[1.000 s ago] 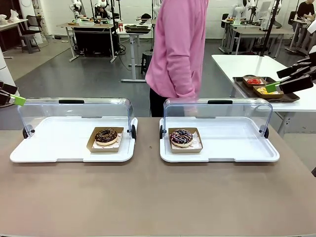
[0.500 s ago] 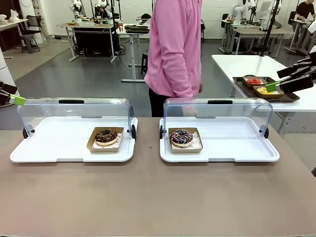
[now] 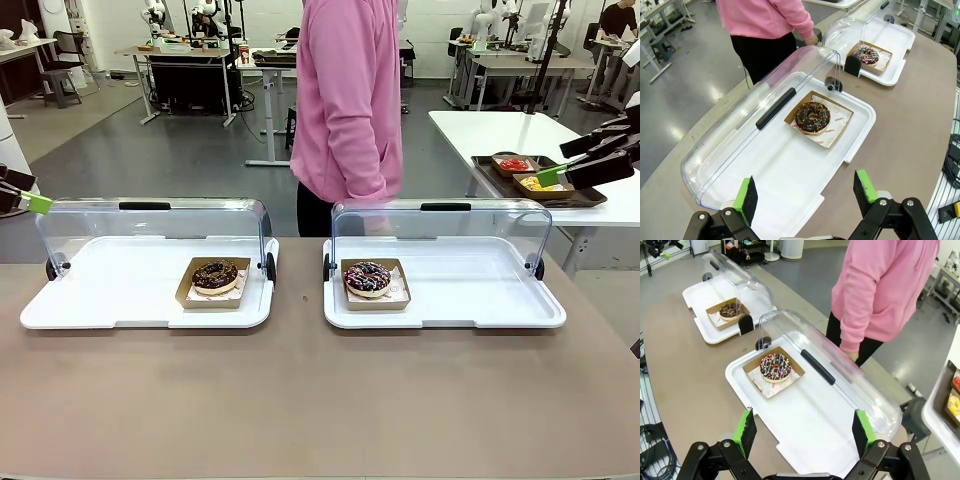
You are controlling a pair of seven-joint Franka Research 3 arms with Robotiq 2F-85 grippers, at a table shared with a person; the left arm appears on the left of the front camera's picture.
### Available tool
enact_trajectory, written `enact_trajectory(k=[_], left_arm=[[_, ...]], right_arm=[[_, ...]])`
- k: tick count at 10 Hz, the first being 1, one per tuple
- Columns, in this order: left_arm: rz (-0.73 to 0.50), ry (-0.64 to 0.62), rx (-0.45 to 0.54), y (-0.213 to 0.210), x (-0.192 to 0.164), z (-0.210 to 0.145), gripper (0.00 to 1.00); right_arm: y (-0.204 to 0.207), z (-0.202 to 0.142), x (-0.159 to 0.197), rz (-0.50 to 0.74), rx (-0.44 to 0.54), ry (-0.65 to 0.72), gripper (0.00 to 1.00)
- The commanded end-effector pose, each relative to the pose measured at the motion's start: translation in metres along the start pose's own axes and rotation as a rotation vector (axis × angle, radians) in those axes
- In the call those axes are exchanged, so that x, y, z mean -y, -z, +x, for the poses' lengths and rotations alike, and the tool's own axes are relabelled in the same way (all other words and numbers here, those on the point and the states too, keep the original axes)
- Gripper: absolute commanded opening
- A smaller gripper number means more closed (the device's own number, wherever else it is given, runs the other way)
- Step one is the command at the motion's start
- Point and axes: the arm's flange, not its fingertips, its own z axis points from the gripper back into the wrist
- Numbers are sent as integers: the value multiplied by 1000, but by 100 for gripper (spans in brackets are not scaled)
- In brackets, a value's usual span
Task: Provide the desired donut to the person.
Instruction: Place the picked Paper togo box onto the Handle tray extended by the person.
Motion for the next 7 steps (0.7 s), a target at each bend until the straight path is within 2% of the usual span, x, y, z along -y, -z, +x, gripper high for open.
enact_trajectory(k=[1, 7], left_arm=[[-3, -4, 15, 1, 0, -1, 100], [-3, -4, 15, 1, 0, -1, 100]], right_arm=[[0, -1, 0, 3, -7, 0, 100], [0, -1, 0, 3, -7, 0, 100]])
